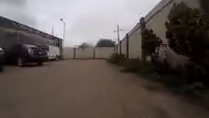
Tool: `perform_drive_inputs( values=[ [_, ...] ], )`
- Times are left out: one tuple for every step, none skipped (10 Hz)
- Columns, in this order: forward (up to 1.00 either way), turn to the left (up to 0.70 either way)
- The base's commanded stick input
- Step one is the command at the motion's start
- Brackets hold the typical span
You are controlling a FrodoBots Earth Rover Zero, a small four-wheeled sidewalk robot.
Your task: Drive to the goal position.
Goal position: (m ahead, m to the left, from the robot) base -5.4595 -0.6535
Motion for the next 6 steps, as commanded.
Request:
perform_drive_inputs(
  values=[
    [1.0, 0.0],
    [1.0, 0.0],
    [1.0, 0.0],
    [1.0, 0.0],
    [1.0, 0.0],
    [1.0, 0.0]
  ],
)
